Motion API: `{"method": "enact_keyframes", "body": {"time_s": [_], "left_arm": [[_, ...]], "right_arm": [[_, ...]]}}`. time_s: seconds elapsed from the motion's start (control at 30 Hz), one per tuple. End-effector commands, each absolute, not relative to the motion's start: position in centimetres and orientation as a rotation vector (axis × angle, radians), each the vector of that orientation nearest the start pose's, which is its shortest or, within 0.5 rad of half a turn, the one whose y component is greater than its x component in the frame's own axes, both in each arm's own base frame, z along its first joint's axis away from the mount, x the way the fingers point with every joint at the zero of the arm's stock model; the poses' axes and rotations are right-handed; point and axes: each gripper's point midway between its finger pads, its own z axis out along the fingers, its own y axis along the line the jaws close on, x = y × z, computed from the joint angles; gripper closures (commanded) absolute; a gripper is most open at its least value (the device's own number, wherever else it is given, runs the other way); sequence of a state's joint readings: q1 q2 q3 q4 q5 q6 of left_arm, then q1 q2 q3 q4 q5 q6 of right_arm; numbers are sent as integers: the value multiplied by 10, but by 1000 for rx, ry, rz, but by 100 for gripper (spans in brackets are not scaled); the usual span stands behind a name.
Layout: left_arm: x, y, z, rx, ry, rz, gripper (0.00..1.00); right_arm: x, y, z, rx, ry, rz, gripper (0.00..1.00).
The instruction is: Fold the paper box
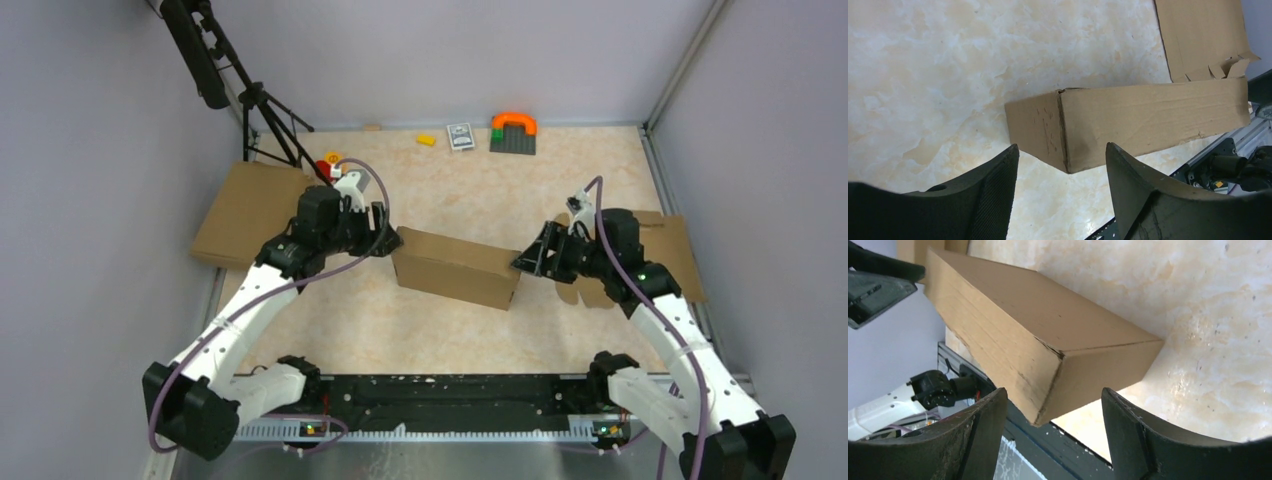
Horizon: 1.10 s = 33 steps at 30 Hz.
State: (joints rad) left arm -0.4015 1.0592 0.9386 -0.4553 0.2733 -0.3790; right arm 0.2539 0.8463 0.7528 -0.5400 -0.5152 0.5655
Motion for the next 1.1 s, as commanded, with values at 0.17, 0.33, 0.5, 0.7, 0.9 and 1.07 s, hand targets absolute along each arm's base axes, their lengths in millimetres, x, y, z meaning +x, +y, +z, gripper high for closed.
{"method": "enact_keyframes", "body": {"time_s": [0.17,0.33,0.5,0.7,0.9,1.07], "left_arm": [[280,-204,193,171,2230,-865,47],[286,-211,198,194,2187,-900,60],[302,-220,220,217,2076,-933,67],[324,-231,266,332,1881,-927,71],[315,-228,228,391,1695,-852,74],[297,-216,155,348,1898,-723,54]], "right_arm": [[218,184,175,46,2317,1103,45],[237,185,191,53,2236,1079,51],[273,195,230,-45,2124,1066,59],[322,201,273,-161,1963,918,62],[318,187,235,-216,1684,717,67],[293,171,165,-186,1738,651,54]]}}
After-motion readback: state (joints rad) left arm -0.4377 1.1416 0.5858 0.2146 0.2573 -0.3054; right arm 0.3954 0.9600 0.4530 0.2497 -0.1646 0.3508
